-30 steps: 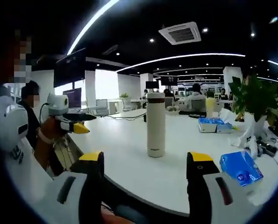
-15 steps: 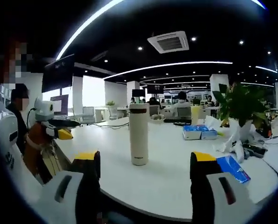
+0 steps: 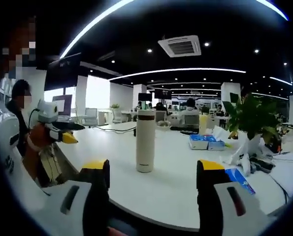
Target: Grasp the water cup twist off the cup lid place the cup lid on the table
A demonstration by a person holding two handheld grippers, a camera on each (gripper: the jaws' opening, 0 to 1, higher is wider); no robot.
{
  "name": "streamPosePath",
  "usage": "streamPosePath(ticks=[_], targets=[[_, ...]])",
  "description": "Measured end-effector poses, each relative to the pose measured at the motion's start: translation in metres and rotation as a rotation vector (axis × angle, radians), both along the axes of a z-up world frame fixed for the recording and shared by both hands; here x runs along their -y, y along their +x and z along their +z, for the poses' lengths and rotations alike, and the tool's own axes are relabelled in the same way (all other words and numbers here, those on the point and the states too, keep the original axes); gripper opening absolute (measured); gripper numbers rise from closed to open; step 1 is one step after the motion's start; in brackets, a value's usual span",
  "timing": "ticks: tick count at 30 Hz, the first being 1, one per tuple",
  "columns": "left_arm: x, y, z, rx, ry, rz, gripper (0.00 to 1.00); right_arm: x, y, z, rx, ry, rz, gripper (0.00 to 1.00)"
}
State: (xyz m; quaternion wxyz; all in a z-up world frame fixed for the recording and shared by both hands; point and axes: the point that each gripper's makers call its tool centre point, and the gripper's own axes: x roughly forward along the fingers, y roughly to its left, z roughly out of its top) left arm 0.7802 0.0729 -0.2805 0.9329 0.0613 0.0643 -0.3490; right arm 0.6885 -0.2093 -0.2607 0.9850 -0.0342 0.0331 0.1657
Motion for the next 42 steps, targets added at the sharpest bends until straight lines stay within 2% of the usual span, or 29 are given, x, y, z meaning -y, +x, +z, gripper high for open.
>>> streamPosePath(ticks=[6, 12, 14, 17, 22, 26, 38, 42], targets=[[0.009, 0.000, -0.005, -0.003, 0.014, -0.021, 0.88, 0.002, -0.005, -0.003, -0.003, 0.018, 0.000, 0.72], [0.018, 0.001, -0.016, -0.034, 0.019, -0.054, 0.87, 0.005, -0.001, -0.013, -0.030, 0.028, -0.015, 0.72], [0.020, 0.001, -0.014, -0.033, 0.007, -0.062, 0.87, 0.004, 0.001, -0.014, -0.032, 0.025, -0.013, 0.72], [0.021, 0.003, -0.012, -0.030, -0.015, -0.069, 0.86, 0.000, 0.006, -0.014, -0.030, 0.022, 0.003, 0.72], [0.024, 0.008, -0.020, -0.051, -0.006, -0.066, 0.86, -0.005, 0.015, -0.011, -0.024, 0.016, 0.010, 0.72], [0.032, 0.009, -0.021, -0.054, -0.033, -0.093, 0.86, -0.015, 0.023, -0.011, -0.022, 0.021, 0.036, 0.72], [0.042, 0.009, -0.024, -0.040, -0.050, -0.164, 0.87, -0.022, 0.032, -0.009, -0.031, 0.015, 0.048, 0.71], [0.042, 0.012, -0.028, -0.059, -0.069, -0.169, 0.86, -0.026, 0.034, -0.011, -0.041, 0.002, 0.054, 0.71]])
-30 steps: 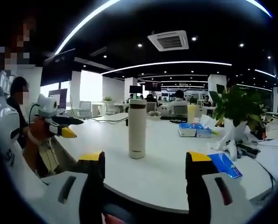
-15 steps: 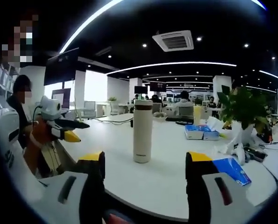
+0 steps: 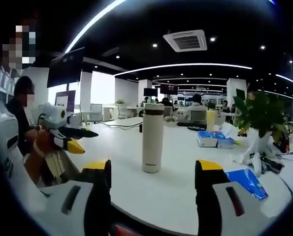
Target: Grasp the water cup twist off the cup lid place the cup lid on the table
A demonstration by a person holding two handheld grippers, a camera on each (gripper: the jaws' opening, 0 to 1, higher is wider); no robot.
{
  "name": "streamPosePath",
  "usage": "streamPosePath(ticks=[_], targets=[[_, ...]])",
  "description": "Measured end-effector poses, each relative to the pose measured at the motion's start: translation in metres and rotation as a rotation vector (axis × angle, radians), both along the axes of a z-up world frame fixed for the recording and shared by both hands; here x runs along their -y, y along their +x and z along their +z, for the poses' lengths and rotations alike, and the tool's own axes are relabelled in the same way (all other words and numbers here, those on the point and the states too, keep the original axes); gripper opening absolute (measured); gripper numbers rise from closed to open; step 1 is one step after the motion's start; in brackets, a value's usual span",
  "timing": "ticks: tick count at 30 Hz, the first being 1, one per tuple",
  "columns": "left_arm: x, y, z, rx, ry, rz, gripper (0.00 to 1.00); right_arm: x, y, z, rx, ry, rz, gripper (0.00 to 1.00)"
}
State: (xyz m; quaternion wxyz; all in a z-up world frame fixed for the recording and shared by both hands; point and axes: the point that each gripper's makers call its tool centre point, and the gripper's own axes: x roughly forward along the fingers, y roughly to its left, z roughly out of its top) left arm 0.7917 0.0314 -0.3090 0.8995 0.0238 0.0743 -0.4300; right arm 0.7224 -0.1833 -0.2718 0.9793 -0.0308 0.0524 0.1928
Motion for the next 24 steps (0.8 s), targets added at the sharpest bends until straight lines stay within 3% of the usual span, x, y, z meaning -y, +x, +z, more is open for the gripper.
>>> streamPosePath(ticks=[10, 24], targets=[[0.014, -0.004, -0.008, -0.005, 0.016, -0.039, 0.85, -0.003, 0.004, 0.000, -0.002, -0.013, 0.010, 0.71], [0.023, 0.000, -0.014, -0.022, -0.015, -0.051, 0.87, -0.002, 0.010, 0.001, 0.001, -0.011, 0.018, 0.70]])
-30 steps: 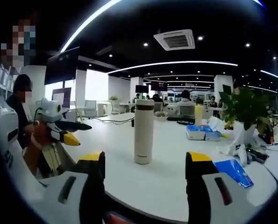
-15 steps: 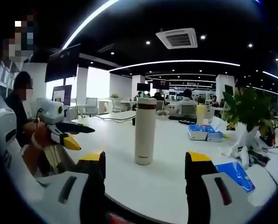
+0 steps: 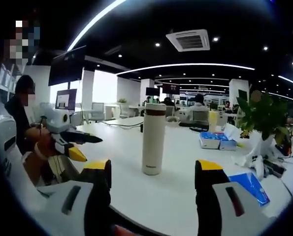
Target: Grasp the water cup twist off the cup lid place the cup lid on the table
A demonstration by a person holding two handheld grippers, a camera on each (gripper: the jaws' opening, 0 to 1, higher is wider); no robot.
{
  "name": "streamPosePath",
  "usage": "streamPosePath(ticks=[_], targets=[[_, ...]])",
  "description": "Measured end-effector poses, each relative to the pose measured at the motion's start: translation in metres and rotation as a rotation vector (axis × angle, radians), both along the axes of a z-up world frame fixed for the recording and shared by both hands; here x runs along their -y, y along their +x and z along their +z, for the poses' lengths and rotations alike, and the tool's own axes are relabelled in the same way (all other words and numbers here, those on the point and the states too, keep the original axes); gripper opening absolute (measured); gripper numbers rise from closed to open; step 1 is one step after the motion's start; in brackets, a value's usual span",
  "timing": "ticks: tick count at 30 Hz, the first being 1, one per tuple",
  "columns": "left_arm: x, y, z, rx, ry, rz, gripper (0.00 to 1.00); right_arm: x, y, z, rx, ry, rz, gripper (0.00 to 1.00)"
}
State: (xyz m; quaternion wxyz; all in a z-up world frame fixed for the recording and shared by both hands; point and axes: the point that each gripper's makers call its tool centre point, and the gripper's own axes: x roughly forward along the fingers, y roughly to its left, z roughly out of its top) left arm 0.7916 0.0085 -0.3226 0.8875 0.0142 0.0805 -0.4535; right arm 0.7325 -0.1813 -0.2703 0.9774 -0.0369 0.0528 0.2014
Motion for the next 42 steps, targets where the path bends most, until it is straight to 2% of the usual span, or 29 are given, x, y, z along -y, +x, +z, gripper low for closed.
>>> streamPosePath(ticks=[10, 42], targets=[[0.003, 0.007, -0.010, -0.008, -0.002, 0.001, 0.87, -0.002, 0.004, 0.000, -0.001, 0.002, 0.006, 0.70], [0.009, 0.013, -0.009, -0.001, -0.030, -0.020, 0.87, -0.004, 0.009, 0.000, -0.003, 0.012, 0.013, 0.69]])
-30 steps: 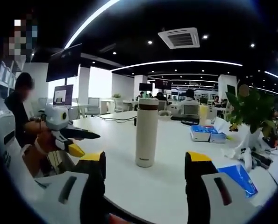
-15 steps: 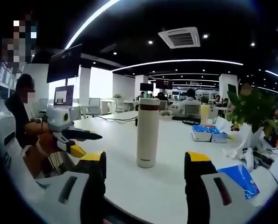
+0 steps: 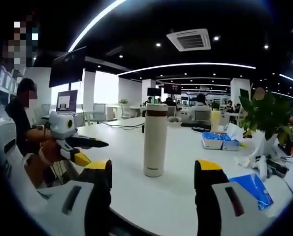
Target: Grasp the water cup twist off the cup lid place the cup lid on the table
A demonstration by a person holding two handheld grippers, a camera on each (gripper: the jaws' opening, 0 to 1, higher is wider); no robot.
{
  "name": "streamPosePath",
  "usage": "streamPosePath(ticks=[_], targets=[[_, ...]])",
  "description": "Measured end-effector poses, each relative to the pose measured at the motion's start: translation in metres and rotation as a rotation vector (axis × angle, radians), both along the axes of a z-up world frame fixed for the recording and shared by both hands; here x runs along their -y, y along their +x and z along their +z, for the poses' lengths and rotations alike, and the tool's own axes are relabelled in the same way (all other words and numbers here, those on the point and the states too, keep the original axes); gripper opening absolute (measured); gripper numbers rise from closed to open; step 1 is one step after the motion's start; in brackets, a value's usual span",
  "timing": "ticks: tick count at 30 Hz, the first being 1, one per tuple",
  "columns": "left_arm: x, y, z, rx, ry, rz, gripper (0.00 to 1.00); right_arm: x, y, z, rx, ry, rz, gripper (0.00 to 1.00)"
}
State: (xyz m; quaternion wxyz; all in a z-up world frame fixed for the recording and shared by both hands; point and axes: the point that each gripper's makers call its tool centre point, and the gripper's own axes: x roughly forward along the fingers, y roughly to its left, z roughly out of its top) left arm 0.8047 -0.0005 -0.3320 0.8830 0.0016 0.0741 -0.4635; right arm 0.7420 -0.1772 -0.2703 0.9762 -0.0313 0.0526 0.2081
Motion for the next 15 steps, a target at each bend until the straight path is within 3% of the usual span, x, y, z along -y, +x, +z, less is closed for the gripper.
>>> streamPosePath(ticks=[15], targets=[[0.008, 0.011, -0.003, 0.027, 0.012, -0.013, 0.87, 0.001, 0.000, 0.001, 0.001, 0.009, -0.002, 0.69]])
